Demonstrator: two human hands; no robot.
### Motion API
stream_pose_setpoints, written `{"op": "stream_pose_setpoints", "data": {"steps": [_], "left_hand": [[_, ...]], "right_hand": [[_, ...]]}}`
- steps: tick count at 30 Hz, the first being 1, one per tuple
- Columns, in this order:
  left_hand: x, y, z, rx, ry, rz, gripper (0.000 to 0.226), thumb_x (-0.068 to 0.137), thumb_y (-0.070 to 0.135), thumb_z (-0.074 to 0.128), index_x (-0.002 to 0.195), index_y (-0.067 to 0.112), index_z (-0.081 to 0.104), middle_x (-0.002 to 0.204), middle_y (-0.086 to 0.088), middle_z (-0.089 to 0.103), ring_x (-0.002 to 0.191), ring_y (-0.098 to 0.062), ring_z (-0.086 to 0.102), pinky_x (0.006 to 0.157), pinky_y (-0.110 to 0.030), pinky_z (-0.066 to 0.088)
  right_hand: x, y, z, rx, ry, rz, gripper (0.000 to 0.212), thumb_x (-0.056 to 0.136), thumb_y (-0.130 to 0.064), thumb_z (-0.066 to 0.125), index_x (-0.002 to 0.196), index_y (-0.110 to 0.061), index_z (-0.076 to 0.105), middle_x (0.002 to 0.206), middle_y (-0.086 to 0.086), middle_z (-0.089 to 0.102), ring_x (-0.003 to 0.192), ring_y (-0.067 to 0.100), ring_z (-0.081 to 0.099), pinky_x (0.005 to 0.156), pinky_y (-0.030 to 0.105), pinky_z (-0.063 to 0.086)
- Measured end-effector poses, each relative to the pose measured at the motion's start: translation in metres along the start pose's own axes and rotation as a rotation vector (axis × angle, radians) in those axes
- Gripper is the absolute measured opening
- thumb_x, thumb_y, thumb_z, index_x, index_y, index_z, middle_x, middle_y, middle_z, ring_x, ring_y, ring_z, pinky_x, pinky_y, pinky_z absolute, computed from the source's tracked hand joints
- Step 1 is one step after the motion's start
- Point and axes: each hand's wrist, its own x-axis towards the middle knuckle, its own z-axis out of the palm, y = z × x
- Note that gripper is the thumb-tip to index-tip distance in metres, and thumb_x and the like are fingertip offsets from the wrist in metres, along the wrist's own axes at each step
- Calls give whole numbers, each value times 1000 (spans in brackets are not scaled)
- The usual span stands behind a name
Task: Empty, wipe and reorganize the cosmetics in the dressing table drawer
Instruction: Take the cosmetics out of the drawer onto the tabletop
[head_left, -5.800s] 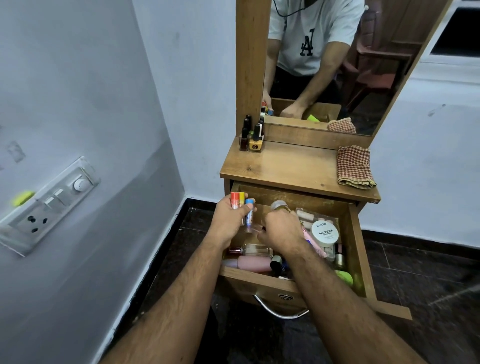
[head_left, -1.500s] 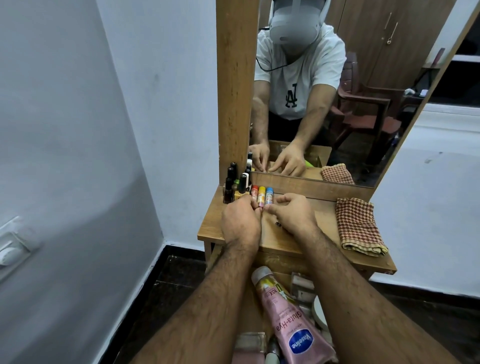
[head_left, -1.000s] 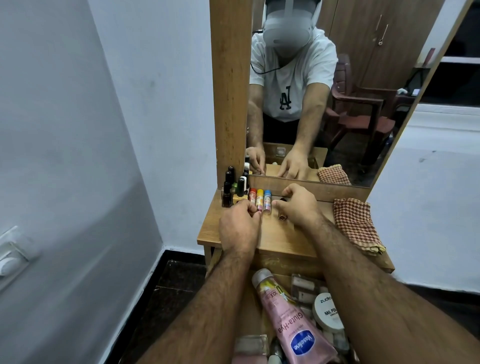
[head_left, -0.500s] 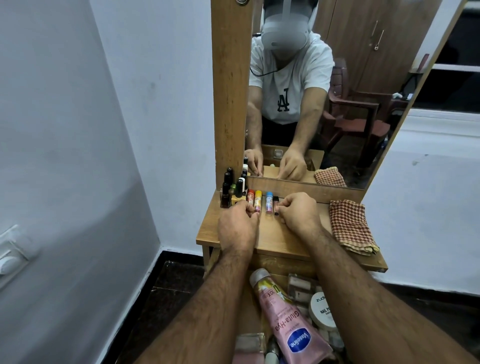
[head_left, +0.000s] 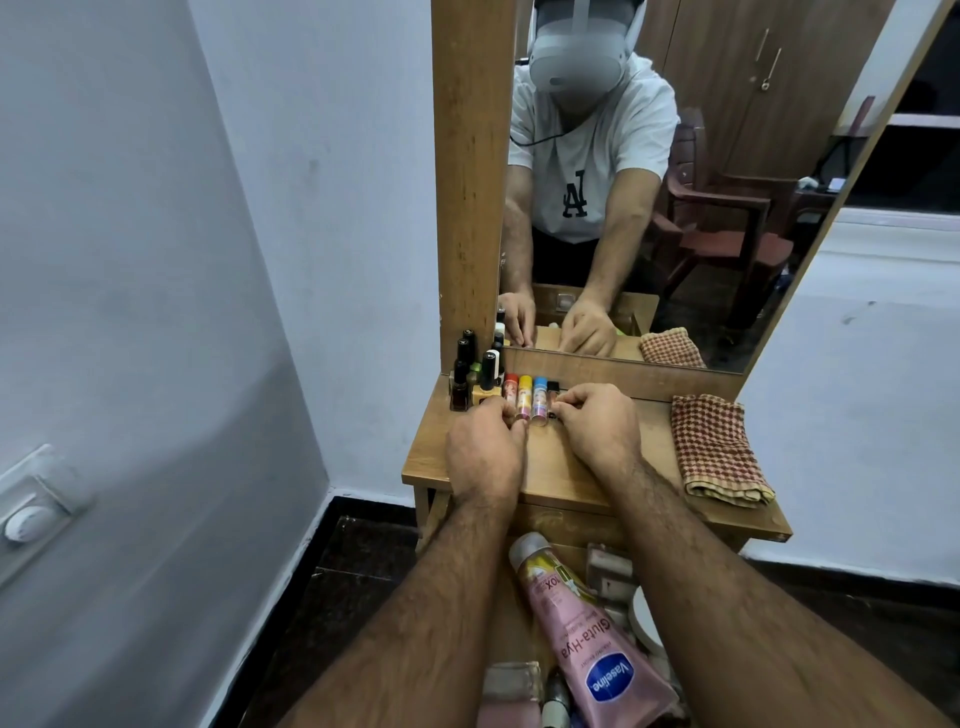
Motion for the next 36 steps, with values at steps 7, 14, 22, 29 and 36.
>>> {"op": "stream_pose_setpoints", "data": {"steps": [7,14,22,29,36], "left_hand": [[-1,5,-1,32,-5,-22,25,87,40,70,109,27,65,102,8,67,89,-7,58,68,-21,45],[1,8,3,70,14,-27,26,87,41,70,108,27,63,101,6,66,94,-12,60,71,-28,51],[1,4,5,22,34,-27,22,86,40,72,102,27,65,95,10,67,87,-8,58,70,-24,48],[-9,-9,-8,-252,-1,-8,8,89,31,70,95,26,70,89,14,67,83,-5,62,77,-28,56],[-70,-41,-15,-508,45,96,8,89,26,69,96,25,71,87,10,72,83,-6,68,78,-38,59]], "right_hand": [[-1,4,-1,34,-16,-9,14,89,-27,71,102,-22,76,100,-7,73,89,5,58,77,25,47],[-5,7,1,41,20,-6,15,88,-23,72,102,-22,77,101,-6,74,88,5,58,76,22,44],[-11,5,-1,58,19,-8,19,89,-20,70,108,-19,75,108,-3,74,101,11,63,91,27,50],[-29,13,-18,175,-53,-54,28,91,-18,68,119,-13,69,115,1,70,101,10,60,92,25,46],[-88,36,-35,392,98,-107,15,90,-20,68,103,-13,73,90,-3,70,85,11,67,80,33,58]]}}
